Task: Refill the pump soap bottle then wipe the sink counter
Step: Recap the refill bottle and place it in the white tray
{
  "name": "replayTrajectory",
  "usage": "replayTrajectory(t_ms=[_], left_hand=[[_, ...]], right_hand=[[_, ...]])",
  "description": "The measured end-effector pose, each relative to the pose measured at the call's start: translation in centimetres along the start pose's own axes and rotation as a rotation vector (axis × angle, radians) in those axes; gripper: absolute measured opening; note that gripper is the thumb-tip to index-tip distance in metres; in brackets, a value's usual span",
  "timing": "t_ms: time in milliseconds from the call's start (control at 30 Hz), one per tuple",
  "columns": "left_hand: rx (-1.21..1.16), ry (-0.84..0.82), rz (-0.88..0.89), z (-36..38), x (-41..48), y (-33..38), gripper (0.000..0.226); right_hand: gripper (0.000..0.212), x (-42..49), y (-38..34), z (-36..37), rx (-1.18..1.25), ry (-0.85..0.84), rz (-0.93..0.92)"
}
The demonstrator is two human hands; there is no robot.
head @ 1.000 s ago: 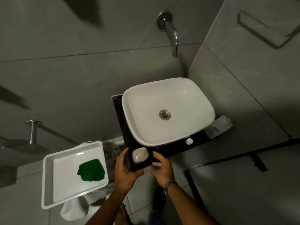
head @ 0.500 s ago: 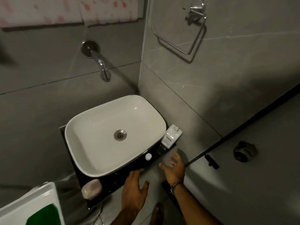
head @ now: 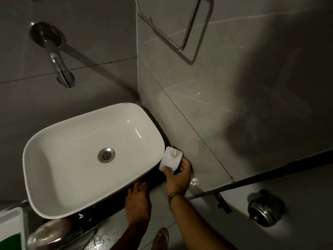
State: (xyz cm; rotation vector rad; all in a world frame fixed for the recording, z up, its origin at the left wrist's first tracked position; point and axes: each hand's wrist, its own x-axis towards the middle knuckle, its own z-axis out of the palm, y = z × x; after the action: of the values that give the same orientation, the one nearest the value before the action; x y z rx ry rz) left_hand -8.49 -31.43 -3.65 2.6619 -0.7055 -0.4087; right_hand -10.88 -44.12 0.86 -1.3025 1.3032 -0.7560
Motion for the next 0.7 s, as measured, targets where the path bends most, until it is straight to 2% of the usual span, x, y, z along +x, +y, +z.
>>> replayTrajectory(t_ms=[167,267,367,533,700], left_hand=[[0.010,0.010,-0.012,0.1,0.7,0.0,0.032],[-0.099,0.031,-0.009,-0.1,0.5,-0.4,0.026],[-0.197,0.057,0.002,-0.3,0.2,-1.2,0.028],[-0.414,0.042,0.003,-1.6,-0.7,-1.2,0.034],[-0.830,0.146,-0.073,-6.1,-2.1,0.9,0.023]], right_hand=[[0.089,0.2,0.8,0.6,-0.020,0.020,-0.006],[0.100,0.1,1.2,0.8,-0.026,0.002,-0.021],[0.102,0.2,1.5,0.7,-0.030,-0.030,-0.047],[0.085,0.3,1.8,-0.2,-0.112,-0.110,-0.056],[0.075,-1.2,0.6,-2.2,-0.161,-0.136,-0.074]])
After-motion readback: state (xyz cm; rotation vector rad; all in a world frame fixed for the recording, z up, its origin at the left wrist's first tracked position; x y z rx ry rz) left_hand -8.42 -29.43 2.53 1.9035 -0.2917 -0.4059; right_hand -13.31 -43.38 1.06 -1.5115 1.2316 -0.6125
